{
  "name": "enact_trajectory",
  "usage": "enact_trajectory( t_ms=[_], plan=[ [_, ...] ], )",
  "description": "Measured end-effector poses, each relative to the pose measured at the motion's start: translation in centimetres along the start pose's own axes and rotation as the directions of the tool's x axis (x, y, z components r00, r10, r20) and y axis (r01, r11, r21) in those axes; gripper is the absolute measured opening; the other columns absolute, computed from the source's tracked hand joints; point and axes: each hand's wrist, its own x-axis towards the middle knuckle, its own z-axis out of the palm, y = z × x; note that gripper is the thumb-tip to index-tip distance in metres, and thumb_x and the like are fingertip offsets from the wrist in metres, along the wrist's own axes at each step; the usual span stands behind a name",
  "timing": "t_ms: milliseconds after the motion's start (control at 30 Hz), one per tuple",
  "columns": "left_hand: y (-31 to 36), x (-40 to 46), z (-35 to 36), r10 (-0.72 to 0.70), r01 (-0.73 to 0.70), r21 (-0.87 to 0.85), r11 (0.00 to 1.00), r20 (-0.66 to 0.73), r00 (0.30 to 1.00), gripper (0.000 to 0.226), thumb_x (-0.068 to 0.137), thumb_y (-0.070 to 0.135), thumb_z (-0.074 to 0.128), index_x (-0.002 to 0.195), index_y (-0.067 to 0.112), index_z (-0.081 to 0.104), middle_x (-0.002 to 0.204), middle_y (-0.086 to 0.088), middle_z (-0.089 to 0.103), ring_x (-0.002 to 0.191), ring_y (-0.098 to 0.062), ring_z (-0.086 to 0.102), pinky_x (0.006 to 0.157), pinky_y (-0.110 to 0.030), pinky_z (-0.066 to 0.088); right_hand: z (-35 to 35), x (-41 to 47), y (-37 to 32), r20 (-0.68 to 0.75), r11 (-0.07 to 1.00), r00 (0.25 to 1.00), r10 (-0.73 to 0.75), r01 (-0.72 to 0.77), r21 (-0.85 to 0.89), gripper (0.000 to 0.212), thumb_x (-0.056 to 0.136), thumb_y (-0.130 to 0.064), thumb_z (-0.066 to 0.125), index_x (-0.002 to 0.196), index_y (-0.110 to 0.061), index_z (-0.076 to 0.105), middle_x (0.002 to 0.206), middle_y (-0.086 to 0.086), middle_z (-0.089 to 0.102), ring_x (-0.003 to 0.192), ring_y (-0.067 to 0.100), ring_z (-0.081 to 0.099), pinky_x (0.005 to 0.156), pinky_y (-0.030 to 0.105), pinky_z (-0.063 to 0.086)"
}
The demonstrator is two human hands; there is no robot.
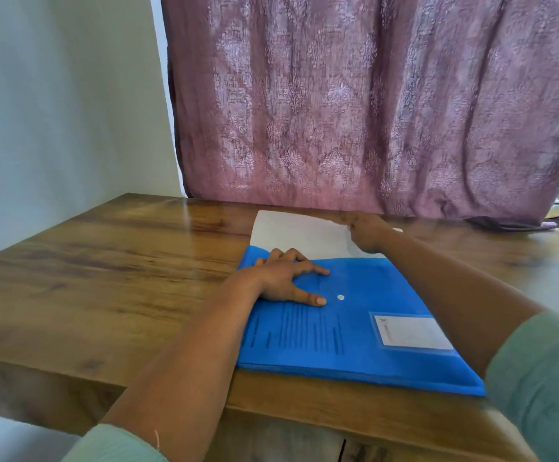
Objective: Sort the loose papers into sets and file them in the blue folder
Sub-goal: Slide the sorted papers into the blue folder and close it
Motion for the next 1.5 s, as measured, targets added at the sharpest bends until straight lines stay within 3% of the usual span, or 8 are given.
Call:
enact_trajectory(
  t_ms=[167,333,567,767,1033,1267,1367,1500],
  plan=[
    [-0.4,0.6,0.1,0.03,-0.034,-0.069,0.997,-0.047,0.998,0.068,0.071,0.078,0.06,0.133,0.063,0.037,0.126,0.017,0.036,0.126,-0.012,0.025,0.112,-0.042,0.021,0.7,4.2,0.5,-0.045,1.0,0.999,-0.003,0.003,0.002,0.056,0.096,0.003,0.037,0.15,-0.012,0.03,0.154,0.007,0.032,0.134,0.029,0.04,0.108,0.034,0.034],
    [-0.8,1.0,0.4,0.034,-0.041,-0.092,0.995,-0.076,0.997,0.067,0.069,0.078,0.062,0.13,0.064,0.039,0.119,0.022,0.037,0.12,-0.007,0.025,0.11,-0.04,0.021,3.7,5.6,2.2,0.219,0.995,0.975,-0.025,0.044,-0.085,0.048,0.104,-0.012,0.03,0.152,-0.011,0.024,0.16,0.004,0.017,0.147,0.023,0.02,0.119,0.032,0.012],
    [-1.0,1.2,0.3,0.036,-0.042,-0.098,0.994,-0.061,0.997,0.068,0.068,0.079,0.061,0.131,0.064,0.038,0.116,0.022,0.036,0.12,-0.007,0.025,0.11,-0.041,0.021,2.9,7.5,3.2,0.204,0.982,0.978,0.049,-0.01,-0.187,0.059,0.102,-0.048,0.033,0.153,-0.019,0.024,0.16,0.011,0.019,0.146,0.03,0.02,0.119,0.042,0.016],
    [-0.8,1.2,0.1,0.031,-0.038,-0.095,0.995,-0.067,0.997,0.066,0.07,0.078,0.06,0.131,0.063,0.04,0.117,0.021,0.037,0.12,-0.008,0.026,0.111,-0.041,0.021,4.0,7.3,4.1,0.119,0.987,0.983,0.141,-0.131,-0.089,0.1,0.073,-0.089,0.024,0.151,-0.027,0.029,0.158,0.011,0.02,0.144,0.038,0.015,0.117,0.053,0.014],
    [-0.7,1.1,0.2,0.025,-0.032,-0.102,0.994,-0.066,0.998,0.066,0.069,0.078,0.061,0.131,0.063,0.04,0.119,0.021,0.038,0.12,-0.008,0.026,0.111,-0.041,0.02,3.8,7.3,3.9,0.104,0.988,0.99,0.091,-0.077,-0.133,0.096,0.081,-0.081,0.034,0.151,-0.016,0.03,0.155,0.016,0.026,0.144,0.033,0.021,0.117,0.044,0.015],
    [-0.9,1.1,0.3,0.023,-0.03,-0.103,0.994,-0.066,0.998,0.068,0.068,0.079,0.06,0.131,0.063,0.04,0.119,0.023,0.038,0.121,-0.007,0.026,0.112,-0.041,0.019,3.6,7.4,3.9,0.062,0.982,0.984,0.168,-0.162,-0.097,0.108,0.069,-0.088,0.043,0.151,-0.019,0.027,0.153,0.017,0.02,0.14,0.042,0.02,0.112,0.056,0.024],
    [-0.9,1.2,0.3,0.026,-0.033,-0.105,0.994,-0.067,0.997,0.067,0.067,0.081,0.06,0.13,0.065,0.04,0.118,0.023,0.038,0.121,-0.007,0.026,0.112,-0.042,0.019,3.4,7.2,3.8,0.063,0.97,0.984,0.169,-0.155,-0.189,0.106,0.068,-0.091,0.037,0.15,-0.024,0.03,0.151,0.012,0.032,0.14,0.039,0.022,0.111,0.057,0.023],
    [-1.0,1.2,0.4,0.035,-0.042,-0.098,0.994,-0.076,0.997,0.067,0.068,0.08,0.06,0.13,0.064,0.04,0.118,0.023,0.038,0.12,-0.007,0.026,0.111,-0.04,0.019,3.1,7.0,3.4,-0.113,0.955,0.987,0.112,-0.138,-0.261,0.097,0.063,-0.091,0.046,0.136,-0.026,0.047,0.136,0.005,0.048,0.133,0.032,0.028,0.104,0.054,0.029]
  ],
)
